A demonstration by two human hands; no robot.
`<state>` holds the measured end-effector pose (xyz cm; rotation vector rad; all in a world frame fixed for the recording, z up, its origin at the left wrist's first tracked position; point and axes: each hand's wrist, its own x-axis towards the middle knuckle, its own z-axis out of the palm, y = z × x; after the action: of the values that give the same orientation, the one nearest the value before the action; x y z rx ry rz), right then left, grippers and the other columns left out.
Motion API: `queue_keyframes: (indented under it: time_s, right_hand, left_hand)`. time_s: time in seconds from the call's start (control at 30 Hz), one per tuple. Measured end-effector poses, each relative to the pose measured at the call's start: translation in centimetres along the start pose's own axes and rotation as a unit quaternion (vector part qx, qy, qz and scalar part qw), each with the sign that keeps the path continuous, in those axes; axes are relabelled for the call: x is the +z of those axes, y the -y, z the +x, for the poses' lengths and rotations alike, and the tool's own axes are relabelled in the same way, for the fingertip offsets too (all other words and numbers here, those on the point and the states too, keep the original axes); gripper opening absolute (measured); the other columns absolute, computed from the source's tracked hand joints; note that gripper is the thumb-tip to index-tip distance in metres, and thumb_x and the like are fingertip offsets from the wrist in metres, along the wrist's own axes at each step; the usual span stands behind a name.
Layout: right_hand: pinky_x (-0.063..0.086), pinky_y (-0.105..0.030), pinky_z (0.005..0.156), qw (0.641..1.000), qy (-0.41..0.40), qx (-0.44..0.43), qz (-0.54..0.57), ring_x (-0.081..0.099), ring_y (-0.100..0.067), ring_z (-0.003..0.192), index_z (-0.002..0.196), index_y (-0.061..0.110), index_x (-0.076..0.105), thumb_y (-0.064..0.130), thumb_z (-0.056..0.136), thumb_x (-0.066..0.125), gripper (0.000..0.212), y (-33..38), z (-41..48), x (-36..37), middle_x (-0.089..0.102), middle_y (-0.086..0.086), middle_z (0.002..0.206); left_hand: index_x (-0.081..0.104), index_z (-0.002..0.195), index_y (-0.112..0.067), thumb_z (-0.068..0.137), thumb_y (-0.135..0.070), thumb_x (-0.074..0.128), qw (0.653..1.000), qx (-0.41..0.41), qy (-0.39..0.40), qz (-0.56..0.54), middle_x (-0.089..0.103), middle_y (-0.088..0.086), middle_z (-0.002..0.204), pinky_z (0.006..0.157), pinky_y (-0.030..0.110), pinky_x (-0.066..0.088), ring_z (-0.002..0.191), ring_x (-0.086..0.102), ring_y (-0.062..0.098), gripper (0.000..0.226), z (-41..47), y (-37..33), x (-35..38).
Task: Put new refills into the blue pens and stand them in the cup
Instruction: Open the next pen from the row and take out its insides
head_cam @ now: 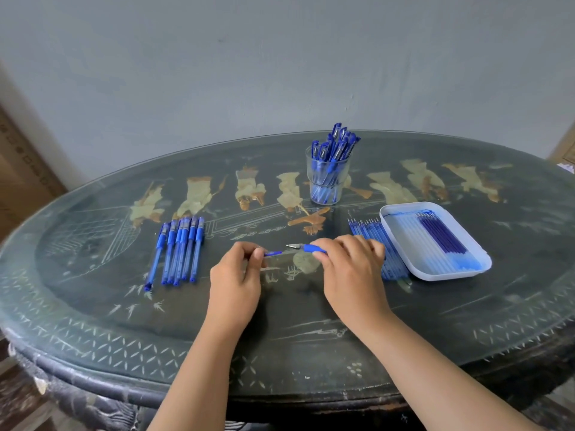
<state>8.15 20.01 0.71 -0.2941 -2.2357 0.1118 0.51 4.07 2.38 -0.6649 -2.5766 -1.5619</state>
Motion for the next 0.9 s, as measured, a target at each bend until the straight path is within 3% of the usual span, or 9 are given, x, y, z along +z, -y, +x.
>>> queue_keyframes:
  time_s: [0.07,0.13,0.2,0.37,0.77,0.9]
  right_hand:
    - [0.024,-0.032,0.076,1.0,0.002,-0.008,-0.012,0.05,-0.022,0.071,0.096,0.02,0.071,0.026,0.097,0.048,0.024,-0.1,0.0,0.1,0.054,0.002,0.078]
    - [0.028,-0.034,0.078,1.0,0.006,-0.012,-0.016,0.05,-0.022,0.072,0.098,0.02,0.07,0.026,0.097,0.049,0.023,-0.1,-0.1,0.2,0.054,0.002,0.079]
    - [0.029,-0.035,0.08,1.0,0.008,-0.011,-0.011,0.05,-0.021,0.073,0.099,0.02,0.07,0.026,0.097,0.048,0.024,-0.1,-0.1,0.2,0.055,0.002,0.081]
    - [0.029,-0.036,0.082,1.0,0.014,-0.005,-0.001,0.052,-0.021,0.074,0.1,0.021,0.071,0.029,0.097,0.045,0.027,-0.2,-0.1,0.3,0.056,0.002,0.082]
    - [0.026,-0.035,0.08,0.999,0.043,0.016,0.024,0.053,-0.023,0.074,0.1,0.025,0.071,0.03,0.095,0.044,0.028,-0.5,-0.3,0.7,0.055,0.003,0.081]
    - [0.026,-0.035,0.081,0.998,0.052,0.019,0.037,0.054,-0.023,0.075,0.101,0.026,0.071,0.03,0.095,0.044,0.028,-0.5,-0.2,0.6,0.056,0.003,0.082]
  left_hand:
    - [0.055,0.086,-0.034,0.098,-0.02,0.054,0.999,0.019,0.012,0.039,0.064,-0.017,0.083,0.088,0.026,0.038,0.086,0.057,-0.003,0.018,0.2,0.4,0.1]
    - [0.052,0.088,-0.038,0.097,-0.019,0.057,0.995,0.036,0.035,0.087,0.062,-0.024,0.087,0.095,0.028,0.027,0.091,0.055,-0.004,0.021,0.2,0.6,0.3]
    - [0.053,0.091,-0.038,0.096,-0.022,0.059,0.989,0.047,0.053,0.127,0.06,-0.026,0.09,0.091,0.026,0.02,0.096,0.053,0.0,0.018,0.3,0.6,0.5]
    - [0.065,0.093,-0.03,0.09,-0.027,0.067,0.981,0.068,0.057,0.172,0.061,-0.021,0.098,0.09,0.028,0.021,0.109,0.049,0.007,0.005,0.5,1.1,0.7]
    - [0.062,0.097,-0.036,0.088,-0.035,0.069,0.983,0.066,0.051,0.166,0.058,-0.026,0.1,0.092,0.027,0.022,0.111,0.049,0.004,0.012,0.5,1.2,0.7]
    - [0.057,0.1,-0.046,0.086,-0.032,0.072,0.992,0.081,0.03,0.093,0.062,-0.029,0.101,0.103,0.04,0.035,0.11,0.054,0.001,0.024,0.3,0.8,0.4]
